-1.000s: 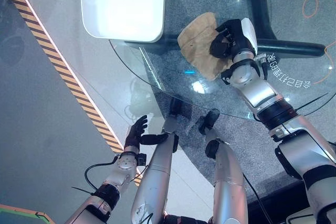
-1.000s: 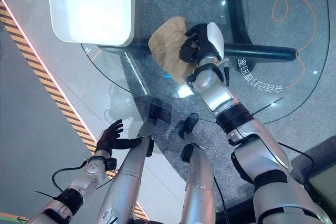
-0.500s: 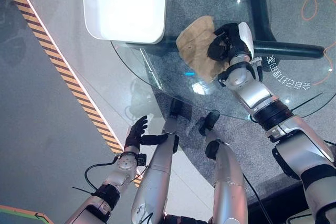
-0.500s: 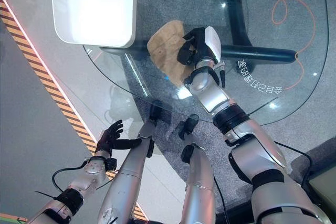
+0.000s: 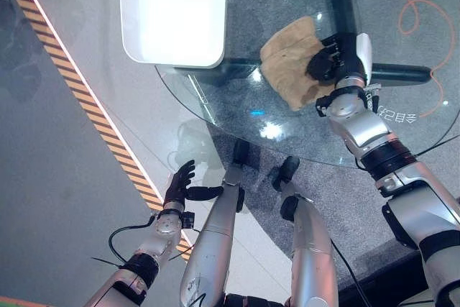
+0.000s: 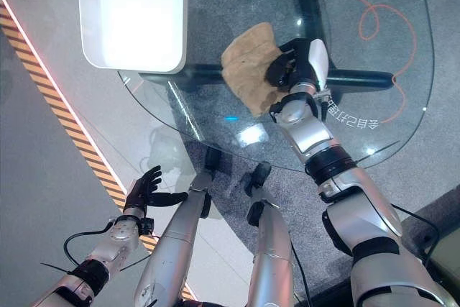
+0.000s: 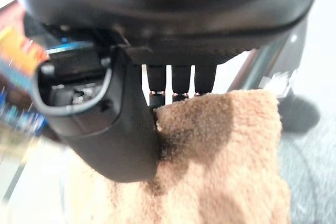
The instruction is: Wipe the table with a cloth and put it in the basket.
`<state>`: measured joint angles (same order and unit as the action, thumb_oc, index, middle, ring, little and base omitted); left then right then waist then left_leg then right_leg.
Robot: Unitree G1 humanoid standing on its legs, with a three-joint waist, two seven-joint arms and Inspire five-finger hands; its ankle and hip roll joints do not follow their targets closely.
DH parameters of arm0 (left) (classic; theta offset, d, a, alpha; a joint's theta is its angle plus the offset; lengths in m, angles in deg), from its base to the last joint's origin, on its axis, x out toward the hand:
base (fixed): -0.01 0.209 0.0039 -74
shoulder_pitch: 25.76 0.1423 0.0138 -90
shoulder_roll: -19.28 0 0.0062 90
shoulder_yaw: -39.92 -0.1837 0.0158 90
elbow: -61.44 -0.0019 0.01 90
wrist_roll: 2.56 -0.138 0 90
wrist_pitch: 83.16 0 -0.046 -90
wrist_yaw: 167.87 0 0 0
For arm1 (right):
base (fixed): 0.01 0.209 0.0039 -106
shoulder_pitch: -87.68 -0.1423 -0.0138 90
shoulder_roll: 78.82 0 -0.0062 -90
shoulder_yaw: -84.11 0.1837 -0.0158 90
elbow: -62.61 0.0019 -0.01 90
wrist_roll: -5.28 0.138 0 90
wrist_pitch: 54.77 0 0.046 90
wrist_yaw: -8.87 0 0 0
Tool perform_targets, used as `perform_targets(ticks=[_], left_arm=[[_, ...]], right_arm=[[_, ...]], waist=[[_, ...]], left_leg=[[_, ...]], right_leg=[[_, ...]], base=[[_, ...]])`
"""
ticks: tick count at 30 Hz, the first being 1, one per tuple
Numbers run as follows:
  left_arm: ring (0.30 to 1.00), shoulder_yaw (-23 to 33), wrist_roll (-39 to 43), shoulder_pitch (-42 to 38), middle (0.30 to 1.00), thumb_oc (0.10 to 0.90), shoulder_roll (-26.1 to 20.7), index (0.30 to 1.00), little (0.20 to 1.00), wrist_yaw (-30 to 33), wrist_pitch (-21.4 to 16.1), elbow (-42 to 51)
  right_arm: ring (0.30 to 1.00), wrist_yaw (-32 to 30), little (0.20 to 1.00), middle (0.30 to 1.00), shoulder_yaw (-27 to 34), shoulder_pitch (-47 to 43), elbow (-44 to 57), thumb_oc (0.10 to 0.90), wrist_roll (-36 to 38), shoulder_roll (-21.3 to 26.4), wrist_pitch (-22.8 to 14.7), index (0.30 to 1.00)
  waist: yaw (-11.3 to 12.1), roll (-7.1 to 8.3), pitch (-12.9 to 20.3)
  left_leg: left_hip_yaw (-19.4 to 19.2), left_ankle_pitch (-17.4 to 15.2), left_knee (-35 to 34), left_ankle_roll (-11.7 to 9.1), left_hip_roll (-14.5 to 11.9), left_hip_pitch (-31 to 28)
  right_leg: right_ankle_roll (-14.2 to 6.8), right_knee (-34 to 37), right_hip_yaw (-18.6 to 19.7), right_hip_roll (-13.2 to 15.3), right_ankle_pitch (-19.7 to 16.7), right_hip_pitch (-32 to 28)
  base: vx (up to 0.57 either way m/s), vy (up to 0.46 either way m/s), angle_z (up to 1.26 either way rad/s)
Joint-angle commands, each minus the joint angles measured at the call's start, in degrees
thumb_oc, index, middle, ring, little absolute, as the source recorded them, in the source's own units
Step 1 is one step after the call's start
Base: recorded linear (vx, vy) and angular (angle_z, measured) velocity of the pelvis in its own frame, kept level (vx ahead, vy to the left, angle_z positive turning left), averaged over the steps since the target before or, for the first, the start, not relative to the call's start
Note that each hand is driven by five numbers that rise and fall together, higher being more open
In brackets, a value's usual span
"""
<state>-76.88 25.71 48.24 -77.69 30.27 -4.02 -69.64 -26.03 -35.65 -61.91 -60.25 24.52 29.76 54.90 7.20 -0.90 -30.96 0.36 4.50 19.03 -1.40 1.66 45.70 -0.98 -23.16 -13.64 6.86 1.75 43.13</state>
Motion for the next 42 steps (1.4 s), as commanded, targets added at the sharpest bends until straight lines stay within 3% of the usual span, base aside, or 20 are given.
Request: perform_targets(ticks=[1, 4, 5, 7, 8, 12, 18, 24, 30, 34, 42], left_arm=[[0.900, 1.8, 0.8, 6.8, 0.900, 0.800, -1.2, 0.900, 0.900, 1.9, -4.7, 1.7], [0.900, 2.9, 1.3, 6.5, 0.900, 0.800, -1.1, 0.900, 0.900, 2.4, -7.3, 2.6], [0.900, 3.5, 1.7, 5.6, 0.900, 0.800, -1.1, 0.900, 0.900, 2.6, -7.9, 3.2], [0.900, 3.7, 2.0, 6.5, 0.900, 0.800, -1.1, 0.900, 0.900, 2.8, -8.7, 3.9], [0.900, 4.5, 2.3, 5.5, 0.900, 0.800, -1.2, 0.900, 0.900, 3.5, -9.1, 5.6], [0.900, 5.7, 3.1, 5.2, 0.900, 0.800, -1.5, 0.900, 0.900, 5.0, -10.4, 8.4], [0.900, 9.1, 0.0, 5.4, 0.900, 0.800, -1.7, 0.900, 0.900, 12.3, -13.6, 14.9], [0.900, 11.0, -6.4, 6.5, 0.900, 0.800, -3.2, 0.900, 0.900, 14.2, -13.7, 25.9], [0.900, 10.3, -7.6, 7.6, 0.900, 0.800, -4.0, 0.900, 0.900, 11.4, -13.0, 31.4], [0.900, 8.8, -12.2, 7.7, 0.900, 0.800, -5.6, 0.900, 0.900, 11.8, -13.8, 34.2], [0.900, 8.6, -12.9, 7.8, 0.900, 0.800, -6.9, 0.900, 0.900, 9.7, -15.1, 37.3]], right_arm=[[0.300, -4.0, 0.200, 0.300, 3.7, 0.6, 6.3, 0.100, -0.1, 7.8, -4.3, 0.300], [0.300, -3.6, 0.200, 0.300, 4.8, 2.0, 7.1, 0.100, -0.1, 8.3, -4.4, 0.300], [0.300, -3.7, 0.200, 0.300, 5.4, 1.6, 7.5, 0.100, 0.1, 8.7, -4.5, 0.300], [0.300, -3.8, 0.200, 0.300, 5.8, 3.1, 7.9, 0.100, 0.1, 8.8, -4.7, 0.300], [0.300, -4.0, 0.200, 0.300, 6.9, 3.2, 8.9, 0.100, 0.2, 9.1, -4.6, 0.300], [0.300, -3.8, 0.200, 0.300, 8.3, 4.6, 10.2, 0.100, -0.2, 9.3, -4.7, 0.300], [0.300, -2.3, 0.200, 0.300, 11.1, 8.2, 12.9, 0.100, 2.2, 8.4, -6.2, 0.300], [0.300, 3.0, 0.200, 0.300, 14.3, 14.9, 18.5, 0.100, 7.7, 5.3, -9.8, 0.300], [0.300, 14.4, 0.200, 0.300, 16.0, 20.9, 24.4, 0.100, 23.6, 0.8, -16.4, 0.300], [0.300, 19.3, 0.200, 0.300, 16.1, 24.9, 28.9, 0.100, 27.5, -1.6, -20.4, 0.300], [0.300, 25.5, 0.200, 0.300, 16.2, 28.5, 33.9, 0.100, 33.0, -3.2, -21.8, 0.300]], waist=[[0.2, -0.50, 1.2], [-0.1, -0.87, 1.2], [-0.4, -0.88, 1.2], [-0.4, -1.25, 1.2], [-0.7, -1.34, 1.2], [-0.9, -1.73, 1.2], [-0.8, -1.85, 1.2], [-0.3, -1.38, 1.2], [-0.2, -0.61, 1.2], [-0.6, -0.18, 1.2], [-1.1, 0.35, 1.2]], left_leg=[[-3.4, -8.8, 0.2, 1.9, -0.1, -6.1], [-3.6, -8.3, -0.8, 1.5, -0.2, -7.9], [-4.0, -6.4, -1.4, 1.7, -0.2, -6.7], [-3.8, -8.0, -1.5, 1.3, -0.2, -9.2], [-4.2, -6.0, -2.0, 1.3, -0.1, -8.0], [-4.4, -5.7, -2.6, 1.2, 0.0, -9.2], [-4.1, -5.5, -3.1, 1.0, 0.3, -10.8], [-3.3, -5.3, -3.9, 1.2, 0.8, -12.7], [-2.9, -5.4, -4.2, 1.4, 1.1, -14.6], [-3.0, -5.6, -4.0, 1.6, 1.2, -16.0], [-3.3, -5.9, -3.9, 2.0, 1.3, -17.5]], right_leg=[[-5.4, 1.5, 1.1, -0.2, -1.5, -1.5], [-4.8, 1.6, 1.2, -0.4, -0.7, -3.0], [-4.1, 2.5, 0.7, -0.3, -2.1, -2.1], [-4.5, 1.8, 1.2, -0.5, -0.2, -4.1], [-3.8, 2.7, 0.7, -0.3, -1.6, -3.2], [-3.4, 2.8, 0.7, -0.4, -1.1, -4.2], [-2.9, 2.9, 0.7, -0.5, -0.2, -5.9], [-2.5, 3.5, 0.5, -0.7, 0.1, -8.3], [-2.2, 4.0, 0.2, -0.7, 0.5, -10.8], [-2.2, 4.2, 0.4, -0.6, 0.5, -12.4], [-2.3, 4.8, 0.8, -0.7, 0.4, -14.3]], base=[[-0.03, -0.073, -0.21], [-0.05, -0.055, -0.16], [-0.09, -0.043, -0.15], [-0.02, -0.028, -0.09], [-0.03, -0.023, -0.04], [-0.03, -0.006, -0.02], [-0.01, -0.010, -0.03], [-0.01, -0.019, 0.03], [0.00, -0.010, 0.05], [0.02, 0.005, 0.10], [0.01, 0.006, 0.03]])
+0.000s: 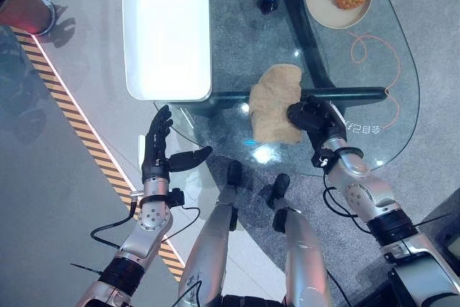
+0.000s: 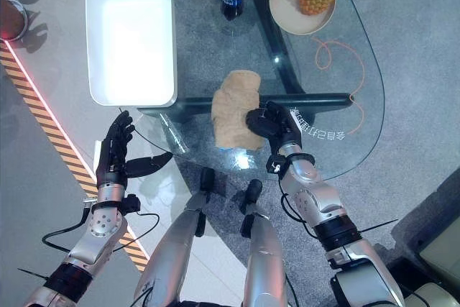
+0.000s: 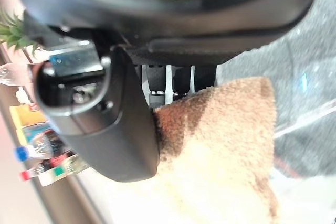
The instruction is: Wipe the table with a cloth and put it in the basket.
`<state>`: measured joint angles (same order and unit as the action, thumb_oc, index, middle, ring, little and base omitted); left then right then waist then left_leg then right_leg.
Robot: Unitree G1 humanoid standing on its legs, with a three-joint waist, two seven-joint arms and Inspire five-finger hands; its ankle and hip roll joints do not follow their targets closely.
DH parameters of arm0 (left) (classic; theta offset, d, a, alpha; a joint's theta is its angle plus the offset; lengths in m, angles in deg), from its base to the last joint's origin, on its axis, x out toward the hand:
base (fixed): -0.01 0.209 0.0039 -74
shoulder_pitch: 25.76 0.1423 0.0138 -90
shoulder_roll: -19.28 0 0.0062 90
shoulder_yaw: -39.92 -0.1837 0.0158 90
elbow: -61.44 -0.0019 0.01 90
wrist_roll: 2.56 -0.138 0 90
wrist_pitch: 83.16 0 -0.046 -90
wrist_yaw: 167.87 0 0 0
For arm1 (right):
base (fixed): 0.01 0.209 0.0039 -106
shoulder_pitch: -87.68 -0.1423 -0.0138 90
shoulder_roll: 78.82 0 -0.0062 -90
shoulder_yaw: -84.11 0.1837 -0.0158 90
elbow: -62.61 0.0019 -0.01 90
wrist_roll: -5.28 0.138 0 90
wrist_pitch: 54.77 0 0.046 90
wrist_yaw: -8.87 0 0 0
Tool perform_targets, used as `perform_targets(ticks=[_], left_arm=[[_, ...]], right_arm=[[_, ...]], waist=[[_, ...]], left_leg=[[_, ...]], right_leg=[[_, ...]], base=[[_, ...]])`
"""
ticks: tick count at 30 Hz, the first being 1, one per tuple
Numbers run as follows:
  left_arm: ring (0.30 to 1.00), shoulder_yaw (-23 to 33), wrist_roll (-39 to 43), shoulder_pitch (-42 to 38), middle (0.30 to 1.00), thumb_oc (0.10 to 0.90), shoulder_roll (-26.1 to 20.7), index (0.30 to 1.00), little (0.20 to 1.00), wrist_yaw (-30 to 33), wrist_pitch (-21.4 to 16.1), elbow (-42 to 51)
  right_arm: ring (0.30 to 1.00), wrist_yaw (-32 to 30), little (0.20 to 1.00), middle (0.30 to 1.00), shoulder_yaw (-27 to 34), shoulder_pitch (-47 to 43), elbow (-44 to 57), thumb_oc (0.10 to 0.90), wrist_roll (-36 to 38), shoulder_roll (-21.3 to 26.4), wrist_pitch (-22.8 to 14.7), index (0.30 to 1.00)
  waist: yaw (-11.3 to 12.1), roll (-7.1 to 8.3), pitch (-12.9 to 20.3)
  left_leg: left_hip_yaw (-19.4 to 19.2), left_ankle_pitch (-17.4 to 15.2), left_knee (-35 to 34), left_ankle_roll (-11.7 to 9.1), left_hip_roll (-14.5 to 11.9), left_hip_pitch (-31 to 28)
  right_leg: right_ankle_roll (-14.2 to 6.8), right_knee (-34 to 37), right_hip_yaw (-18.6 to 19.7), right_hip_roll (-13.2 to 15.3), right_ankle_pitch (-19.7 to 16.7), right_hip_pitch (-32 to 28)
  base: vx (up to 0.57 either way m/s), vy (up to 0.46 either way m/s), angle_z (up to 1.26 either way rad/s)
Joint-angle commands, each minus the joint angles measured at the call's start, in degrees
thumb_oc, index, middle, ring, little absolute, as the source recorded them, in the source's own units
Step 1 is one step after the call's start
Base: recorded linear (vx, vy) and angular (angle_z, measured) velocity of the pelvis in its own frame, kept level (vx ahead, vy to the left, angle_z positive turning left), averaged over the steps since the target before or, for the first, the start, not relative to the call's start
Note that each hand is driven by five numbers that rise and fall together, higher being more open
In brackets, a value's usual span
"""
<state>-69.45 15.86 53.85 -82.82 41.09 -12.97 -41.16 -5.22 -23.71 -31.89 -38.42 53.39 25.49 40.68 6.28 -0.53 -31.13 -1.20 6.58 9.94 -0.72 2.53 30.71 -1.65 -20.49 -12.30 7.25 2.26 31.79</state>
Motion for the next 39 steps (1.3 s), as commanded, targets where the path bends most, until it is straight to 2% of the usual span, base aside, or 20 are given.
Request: perform_targets(ticks=[1, 7, 16, 22, 33, 39], left_arm=[[0.900, 0.6, -4.1, 2.1, 0.900, 0.800, -1.9, 0.900, 0.900, -1.6, -6.5, 9.1], [0.900, -0.9, -5.1, 0.9, 0.900, 0.800, -2.6, 0.900, 0.900, -2.9, -6.5, 8.9], [0.900, -4.2, -6.0, -4.3, 0.900, 0.800, -4.2, 0.900, 0.900, -8.1, -8.8, 9.8], [0.900, -6.4, -4.6, -8.5, 0.900, 0.800, -4.5, 0.900, 0.900, -9.6, -8.1, 10.6], [0.900, -8.2, -3.3, -10.6, 0.900, 0.800, -3.6, 0.900, 0.900, -10.5, -6.2, 12.4], [0.900, -9.1, -3.9, -10.7, 0.900, 0.800, -3.5, 0.900, 0.900, -11.0, -4.8, 12.5]], right_arm=[[0.300, 5.7, 0.200, 0.300, 4.1, -1.2, 13.3, 0.100, 5.6, 1.0, -7.6, 0.300], [0.300, 9.0, 0.200, 0.300, 3.3, -1.1, 16.0, 0.100, 7.6, 0.6, -7.0, 0.300], [0.300, 13.1, 0.200, 0.300, -1.6, -2.4, 17.8, 0.100, 7.0, 2.1, -2.6, 0.300], [0.300, 16.1, 0.200, 0.300, -5.6, -3.7, 18.4, 0.100, 4.7, 1.8, 0.0, 0.300], [0.300, 17.4, 0.200, 0.300, -12.4, -4.7, 18.4, 0.100, -1.2, 2.0, 6.4, 0.300], [0.300, 18.8, 0.200, 0.300, -14.3, -4.4, 18.5, 0.100, -1.1, 1.8, 5.4, 0.300]], waist=[[-0.2, 0.08, 1.3], [-0.7, 0.37, 1.3], [-1.7, 0.58, 1.3], [-2.2, 0.96, 1.3], [-2.0, 1.01, 1.3], [-1.7, 1.12, 1.3]], left_leg=[[-1.7, -8.0, 5.3, 1.4, 0.4, -2.6], [-1.9, -8.1, 5.7, 1.5, 0.3, -2.8], [-2.3, -7.8, 6.0, 1.7, 0.3, -1.9], [-2.5, -7.7, 6.3, 1.7, 0.4, -1.0], [-2.2, -7.2, 6.1, 1.6, 0.8, 0.0], [-1.8, -7.1, 6.1, 1.7, 1.1, 0.3]], right_leg=[[-1.7, 2.2, -0.4, -1.1, -0.2, -3.0], [-1.9, 2.4, 0.2, -1.3, -0.6, -3.3], [-2.0, 2.5, 1.4, -1.7, -1.1, -2.3], [-2.2, 2.7, 1.9, -1.7, -1.6, -1.4], [-2.2, 3.4, 1.8, -1.5, -2.1, -0.7], [-2.3, 3.5, 1.7, -1.5, -2.3, -0.4]], base=[[0.00, 0.000, 0.00], [0.00, 0.000, 0.00], [0.00, 0.000, 0.00], [0.00, 0.000, 0.00], [0.00, 0.002, -0.01], [0.00, -0.006, 0.01]])
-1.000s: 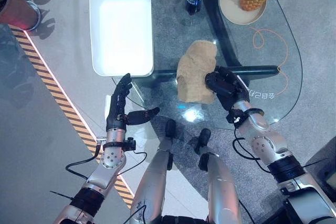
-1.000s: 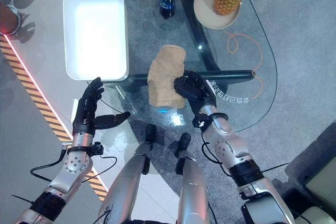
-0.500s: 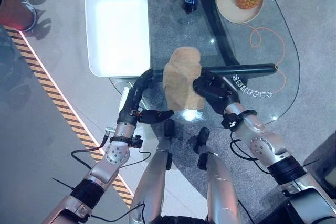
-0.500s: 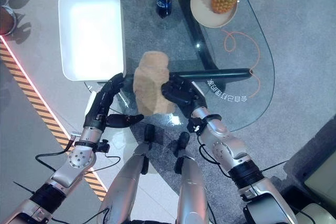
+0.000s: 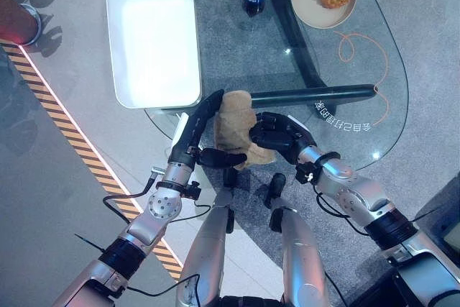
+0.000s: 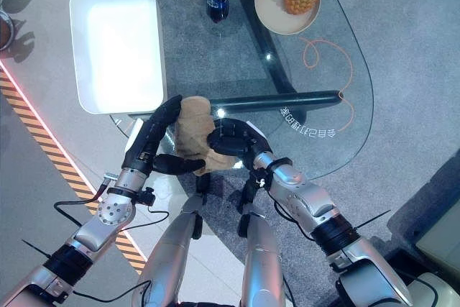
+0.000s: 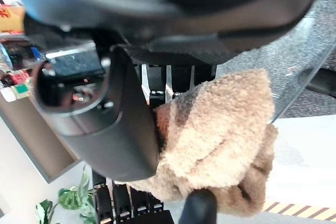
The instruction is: Wipe the table with a cloth and put it in the basket.
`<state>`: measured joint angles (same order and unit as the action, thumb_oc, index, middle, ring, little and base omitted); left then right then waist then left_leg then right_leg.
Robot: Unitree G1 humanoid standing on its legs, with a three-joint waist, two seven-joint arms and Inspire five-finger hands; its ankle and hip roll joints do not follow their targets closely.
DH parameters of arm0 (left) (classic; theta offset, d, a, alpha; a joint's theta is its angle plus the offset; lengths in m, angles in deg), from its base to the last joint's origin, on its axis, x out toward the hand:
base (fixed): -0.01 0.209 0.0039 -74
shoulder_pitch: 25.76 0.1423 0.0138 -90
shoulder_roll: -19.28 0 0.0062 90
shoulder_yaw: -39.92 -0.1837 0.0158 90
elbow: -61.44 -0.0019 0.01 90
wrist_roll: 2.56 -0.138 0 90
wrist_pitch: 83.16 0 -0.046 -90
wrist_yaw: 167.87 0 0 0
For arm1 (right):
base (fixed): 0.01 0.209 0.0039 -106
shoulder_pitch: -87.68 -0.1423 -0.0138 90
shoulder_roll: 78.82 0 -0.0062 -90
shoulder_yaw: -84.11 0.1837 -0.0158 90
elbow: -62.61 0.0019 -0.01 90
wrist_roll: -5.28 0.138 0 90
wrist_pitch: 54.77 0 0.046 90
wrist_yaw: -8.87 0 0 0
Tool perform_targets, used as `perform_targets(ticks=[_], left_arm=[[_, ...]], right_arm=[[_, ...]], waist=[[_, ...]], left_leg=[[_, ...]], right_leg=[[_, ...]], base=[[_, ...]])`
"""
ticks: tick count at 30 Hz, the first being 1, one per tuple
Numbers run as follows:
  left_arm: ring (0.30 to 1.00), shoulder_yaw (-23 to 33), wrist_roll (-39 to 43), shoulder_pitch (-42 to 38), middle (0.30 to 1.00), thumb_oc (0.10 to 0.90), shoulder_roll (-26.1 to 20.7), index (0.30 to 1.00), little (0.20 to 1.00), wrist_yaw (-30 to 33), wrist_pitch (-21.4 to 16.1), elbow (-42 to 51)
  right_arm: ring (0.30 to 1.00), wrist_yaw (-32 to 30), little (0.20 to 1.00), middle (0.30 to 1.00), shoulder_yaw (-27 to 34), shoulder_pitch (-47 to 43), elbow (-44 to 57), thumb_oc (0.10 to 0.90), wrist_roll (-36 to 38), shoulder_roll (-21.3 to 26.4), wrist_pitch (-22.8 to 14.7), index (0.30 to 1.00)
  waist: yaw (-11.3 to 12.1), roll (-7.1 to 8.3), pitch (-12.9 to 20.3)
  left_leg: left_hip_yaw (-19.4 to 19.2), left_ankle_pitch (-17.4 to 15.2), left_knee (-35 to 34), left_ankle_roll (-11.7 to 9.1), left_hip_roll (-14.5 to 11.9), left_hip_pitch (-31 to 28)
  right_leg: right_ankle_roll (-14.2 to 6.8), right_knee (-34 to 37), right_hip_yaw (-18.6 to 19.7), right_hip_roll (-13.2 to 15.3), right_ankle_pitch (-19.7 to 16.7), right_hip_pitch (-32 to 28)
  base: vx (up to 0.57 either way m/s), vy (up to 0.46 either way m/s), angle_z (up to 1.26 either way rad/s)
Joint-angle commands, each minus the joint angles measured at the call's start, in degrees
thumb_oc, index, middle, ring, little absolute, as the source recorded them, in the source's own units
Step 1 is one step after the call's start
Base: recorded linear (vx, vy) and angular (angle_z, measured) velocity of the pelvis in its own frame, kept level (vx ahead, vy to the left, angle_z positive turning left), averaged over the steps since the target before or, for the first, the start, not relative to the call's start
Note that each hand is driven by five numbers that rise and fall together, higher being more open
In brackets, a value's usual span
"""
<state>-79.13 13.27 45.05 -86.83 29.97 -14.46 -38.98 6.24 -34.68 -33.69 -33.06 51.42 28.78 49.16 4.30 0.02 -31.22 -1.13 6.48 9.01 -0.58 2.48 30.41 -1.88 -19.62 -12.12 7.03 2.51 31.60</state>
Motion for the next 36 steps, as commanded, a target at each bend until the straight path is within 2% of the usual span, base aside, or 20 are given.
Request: perform_targets(ticks=[1, 6, 15, 22, 27, 28, 29, 30, 36], left_arm=[[0.900, 0.3, -1.4, -2.1, 0.900, 0.800, 0.6, 0.900, 0.900, -0.3, -2.7, 10.2], [0.900, -1.8, -2.4, -3.3, 0.900, 0.800, -0.5, 0.900, 0.900, -3.0, -0.5, 7.0], [0.900, -3.4, -2.3, -4.1, 0.900, 0.800, -0.2, 0.900, 0.900, -3.5, -1.5, 3.7], [0.900, -4.9, -3.8, -4.7, 0.900, 0.800, 0.2, 0.900, 0.900, -4.4, -1.6, 1.1], [0.900, -5.7, -3.5, -5.4, 0.900, 0.800, 0.4, 0.900, 0.900, -6.0, -1.7, 0.7], [0.599, -5.9, -3.3, -5.5, 0.599, 0.449, 0.4, 0.599, 0.549, -6.0, -1.6, 0.7], [0.380, -6.0, -2.9, -5.5, 0.380, 0.193, 0.5, 0.380, 0.293, -6.0, -1.6, 0.8], [0.300, -6.1, -2.6, -5.5, 0.300, 0.100, 0.7, 0.300, 0.200, -6.2, -2.1, 0.5], [0.300, -6.3, -2.1, -5.3, 0.300, 0.100, 1.5, 0.300, 0.200, -5.7, -2.8, 0.5]], right_arm=[[0.300, 7.4, 0.200, 0.300, -3.6, -2.9, 13.4, 0.100, 0.7, -1.7, -3.4, 0.300], [0.300, 7.8, 0.200, 0.300, -3.6, -6.4, 14.5, 0.100, 1.5, -1.1, -6.1, 0.300], [0.300, 7.8, 0.200, 0.300, -5.2, -10.0, 17.8, 0.100, 3.1, -1.8, -4.1, 0.300], [0.300, 6.1, 0.200, 0.300, -5.1, -12.3, 18.5, 0.100, 3.4, -3.1, -4.9, 0.300], [0.300, 5.4, 0.200, 0.300, -5.5, -13.3, 18.9, 0.100, 3.5, -3.5, -3.7, 0.300], [0.300, 5.3, 0.200, 0.300, -5.5, -13.3, 19.1, 0.100, 3.5, -3.5, -3.5, 0.300], [0.300, 5.0, 0.200, 0.300, -5.7, -13.4, 19.3, 0.100, 3.7, -3.4, -3.2, 0.300], [0.300, 4.7, 0.200, 0.300, -5.9, -13.3, 19.4, 0.100, 3.8, -3.4, -3.1, 0.300], [0.300, 4.0, 0.200, 0.300, -6.6, -12.6, 18.8, 0.100, 2.4, -3.8, -2.8, 0.300]], waist=[[0.3, 0.61, 1.4], [0.4, 0.67, 1.4], [0.5, 0.31, 1.4], [0.5, 0.12, 1.4], [0.5, -0.13, 1.4], [0.4, -0.16, 1.4], [0.4, -0.22, 1.4], [0.4, -0.23, 1.4], [0.2, -0.35, 1.4]], left_leg=[[-1.8, -6.9, 7.0, 1.6, 1.1, 0.6], [-1.8, -7.1, 7.2, 1.6, 1.3, 0.4], [-1.7, -7.2, 7.3, 1.7, 1.3, 0.0], [-1.7, -7.5, 7.6, 1.6, 1.3, 0.0], [-1.8, -7.5, 7.4, 1.6, 1.3, -0.4], [-1.8, -7.5, 7.5, 1.6, 1.3, -0.3], [-1.8, -7.5, 7.5, 1.6, 1.4, -0.3], [-1.8, -7.5, 7.5, 1.6, 1.3, -0.3], [-2.0, -7.4, 7.3, 1.6, 1.3, -0.2]], right_leg=[[-2.1, 2.7, 1.5, -1.2, -2.6, -0.3], [-2.2, 2.8, 1.8, -1.3, -2.9, -0.4], [-2.2, 2.6, 2.1, -1.3, -2.9, -0.2], [-2.3, 2.5, 2.2, -1.0, -2.8, -0.2], [-2.4, 2.6, 2.2, -0.8, -2.8, -0.3], [-2.4, 2.6, 2.2, -0.8, -2.9, -0.2], [-2.4, 2.6, 2.3, -0.8, -2.9, -0.2], [-2.4, 2.7, 2.3, -0.7, -2.9, -0.2], [-2.4, 2.8, 2.2, -0.6, -3.0, 0.0]], base=[[0.00, 0.000, 0.00], [0.00, 0.000, 0.00], [0.00, 0.000, 0.00], [0.00, 0.000, 0.00], [0.00, 0.000, 0.00], [0.00, 0.000, 0.00], [0.00, 0.000, 0.00], [0.00, 0.000, 0.00], [0.00, 0.000, 0.00]])
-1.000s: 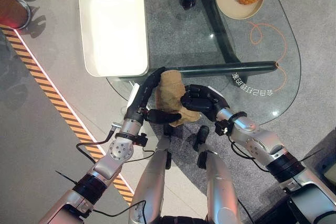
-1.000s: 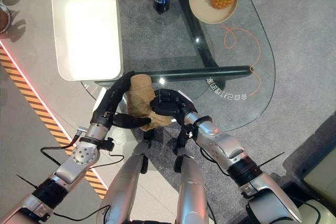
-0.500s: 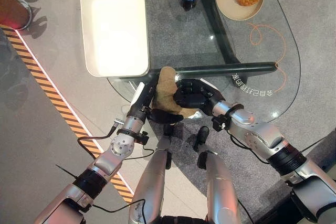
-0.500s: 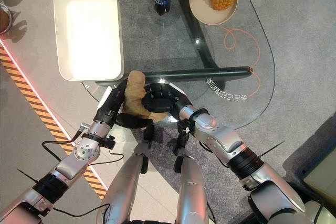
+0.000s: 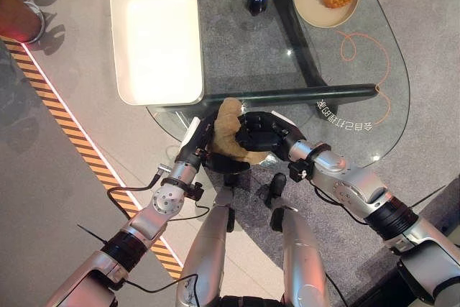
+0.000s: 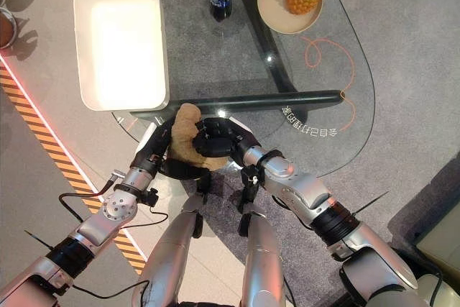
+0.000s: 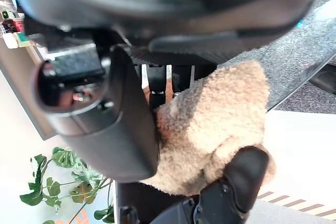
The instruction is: Wipe the table with a cloth and put it in the basket.
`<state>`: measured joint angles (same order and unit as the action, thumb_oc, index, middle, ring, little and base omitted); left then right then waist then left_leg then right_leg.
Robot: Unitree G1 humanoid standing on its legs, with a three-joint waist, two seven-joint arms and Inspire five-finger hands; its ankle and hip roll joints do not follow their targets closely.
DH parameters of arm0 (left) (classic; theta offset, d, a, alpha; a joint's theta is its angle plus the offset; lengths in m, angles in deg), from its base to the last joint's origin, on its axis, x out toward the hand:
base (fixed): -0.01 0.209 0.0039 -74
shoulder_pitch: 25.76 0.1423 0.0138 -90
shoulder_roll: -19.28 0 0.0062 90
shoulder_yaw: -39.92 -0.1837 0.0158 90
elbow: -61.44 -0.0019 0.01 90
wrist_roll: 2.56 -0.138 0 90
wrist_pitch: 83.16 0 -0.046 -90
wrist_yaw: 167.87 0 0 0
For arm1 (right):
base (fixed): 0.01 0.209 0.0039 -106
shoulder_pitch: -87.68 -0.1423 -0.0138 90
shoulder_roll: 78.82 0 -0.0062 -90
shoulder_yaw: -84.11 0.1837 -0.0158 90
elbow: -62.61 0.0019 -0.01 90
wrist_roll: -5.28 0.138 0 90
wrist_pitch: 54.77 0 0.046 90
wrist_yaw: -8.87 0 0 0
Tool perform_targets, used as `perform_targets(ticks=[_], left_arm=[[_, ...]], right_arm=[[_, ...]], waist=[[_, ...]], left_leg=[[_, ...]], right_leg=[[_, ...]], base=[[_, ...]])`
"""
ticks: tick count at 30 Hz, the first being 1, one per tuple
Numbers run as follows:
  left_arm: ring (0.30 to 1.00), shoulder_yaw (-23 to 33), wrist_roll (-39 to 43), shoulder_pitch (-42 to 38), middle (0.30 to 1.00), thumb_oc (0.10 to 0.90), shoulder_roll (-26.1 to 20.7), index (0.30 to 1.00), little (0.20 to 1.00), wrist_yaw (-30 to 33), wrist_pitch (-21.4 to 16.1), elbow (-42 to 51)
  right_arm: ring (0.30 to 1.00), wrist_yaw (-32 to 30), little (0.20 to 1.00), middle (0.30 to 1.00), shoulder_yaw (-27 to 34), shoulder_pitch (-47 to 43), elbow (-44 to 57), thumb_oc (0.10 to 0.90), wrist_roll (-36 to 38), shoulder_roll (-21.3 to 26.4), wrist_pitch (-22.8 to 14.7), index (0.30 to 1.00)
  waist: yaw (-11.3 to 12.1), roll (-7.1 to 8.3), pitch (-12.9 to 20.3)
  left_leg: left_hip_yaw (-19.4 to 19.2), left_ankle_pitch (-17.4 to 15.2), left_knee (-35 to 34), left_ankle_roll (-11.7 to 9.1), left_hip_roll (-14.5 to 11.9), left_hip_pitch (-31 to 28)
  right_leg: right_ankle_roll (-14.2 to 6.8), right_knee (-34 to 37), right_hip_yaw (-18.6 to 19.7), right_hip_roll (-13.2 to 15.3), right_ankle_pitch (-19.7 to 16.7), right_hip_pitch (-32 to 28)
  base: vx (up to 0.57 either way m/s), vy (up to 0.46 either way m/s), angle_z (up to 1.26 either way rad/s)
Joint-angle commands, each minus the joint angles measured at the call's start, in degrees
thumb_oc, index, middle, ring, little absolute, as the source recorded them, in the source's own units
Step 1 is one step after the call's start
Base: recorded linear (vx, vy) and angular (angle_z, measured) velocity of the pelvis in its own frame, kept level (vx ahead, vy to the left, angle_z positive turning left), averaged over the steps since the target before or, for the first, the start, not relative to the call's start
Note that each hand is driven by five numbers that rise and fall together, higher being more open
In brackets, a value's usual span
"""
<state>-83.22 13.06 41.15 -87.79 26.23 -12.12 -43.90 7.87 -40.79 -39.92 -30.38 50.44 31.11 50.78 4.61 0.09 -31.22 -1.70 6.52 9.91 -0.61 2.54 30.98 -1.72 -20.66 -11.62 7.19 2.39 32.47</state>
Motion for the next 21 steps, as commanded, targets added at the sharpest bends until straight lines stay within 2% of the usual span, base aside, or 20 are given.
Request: perform_targets(ticks=[1, 16, 17, 18, 19, 20, 21], left_arm=[[0.300, -2.3, -1.9, -1.4, 0.300, 0.100, 2.5, 0.300, 0.200, -1.9, -5.1, 5.4], [0.300, -1.7, -1.6, -1.0, 0.300, 0.100, 3.5, 0.300, 0.200, -0.6, -4.7, 5.3], [0.300, -1.6, -1.6, -1.0, 0.300, 0.100, 3.4, 0.300, 0.200, -0.5, -4.5, 5.3], [0.300, -1.6, -1.7, -1.0, 0.300, 0.100, 3.5, 0.300, 0.200, -0.4, -4.5, 5.2], [0.300, -1.5, -1.7, -0.9, 0.300, 0.100, 3.5, 0.300, 0.200, -0.3, -4.5, 5.2], [0.300, -1.4, -1.7, -0.9, 0.300, 0.100, 3.5, 0.300, 0.200, -0.3, -4.4, 5.2], [0.300, -1.3, -1.6, -0.9, 0.300, 0.100, 3.5, 0.300, 0.200, -0.3, -4.4, 5.1]], right_arm=[[0.300, 2.3, 0.200, 0.300, -0.5, -6.3, 16.0, 0.100, 3.0, -6.2, -4.5, 0.300], [0.300, 1.4, 0.200, 0.300, 0.0, -5.8, 16.0, 0.100, -0.4, -5.5, -4.1, 0.300], [0.361, 1.1, 0.271, 0.361, 0.0, -5.9, 16.1, 0.171, -0.4, -5.4, -4.2, 0.361], [0.465, 1.1, 0.392, 0.465, 0.1, -5.8, 16.1, 0.292, -0.7, -5.3, -4.3, 0.465], [0.507, 1.1, 0.442, 0.507, 0.2, -5.8, 16.0, 0.342, -1.0, -5.3, -4.5, 0.507], [0.836, 0.9, 0.826, 0.836, 0.3, -5.7, 16.2, 0.726, -1.1, -5.3, -4.6, 0.836], [0.900, 0.7, 0.900, 0.900, 0.5, -5.7, 16.3, 0.800, -1.1, -5.2, -4.7, 0.900]], waist=[[-0.1, -0.44, 1.4], [-0.1, 0.07, 1.4], [-0.1, 0.17, 1.4], [-0.1, 0.27, 1.4], [0.0, 0.36, 1.4], [0.0, 0.46, 1.4], [0.0, 0.57, 1.4]], left_leg=[[-1.4, -7.5, 6.4, 1.6, 1.2, -0.8], [-1.8, -7.6, 6.4, 1.8, 1.3, -0.9], [-1.8, -7.6, 6.3, 1.8, 1.2, -1.0], [-1.8, -7.7, 6.3, 1.8, 1.2, -1.1], [-1.8, -7.7, 6.4, 1.8, 1.2, -1.1], [-1.8, -7.8, 6.4, 1.9, 1.2, -1.2], [-1.8, -7.8, 6.4, 1.9, 1.2, -1.2]], right_leg=[[-2.6, 3.8, 1.7, -0.7, -2.9, -0.8], [-2.8, 4.0, 1.5, -0.7, -3.1, -0.9], [-2.8, 4.0, 1.5, -0.7, -3.1, -1.0], [-2.8, 4.1, 1.4, -0.7, -3.1, -1.2], [-2.8, 4.1, 1.4, -0.8, -3.1, -1.2], [-2.8, 4.1, 1.4, -0.8, -3.1, -1.2], [-2.8, 4.1, 1.4, -0.9, -3.1, -1.2]], base=[[0.00, 0.000, 0.00], [0.00, 0.001, 0.00], [0.00, 0.000, 0.00], [0.00, 0.000, 0.00], [0.00, 0.000, 0.00], [0.00, 0.000, 0.00], [0.00, 0.000, 0.00]])
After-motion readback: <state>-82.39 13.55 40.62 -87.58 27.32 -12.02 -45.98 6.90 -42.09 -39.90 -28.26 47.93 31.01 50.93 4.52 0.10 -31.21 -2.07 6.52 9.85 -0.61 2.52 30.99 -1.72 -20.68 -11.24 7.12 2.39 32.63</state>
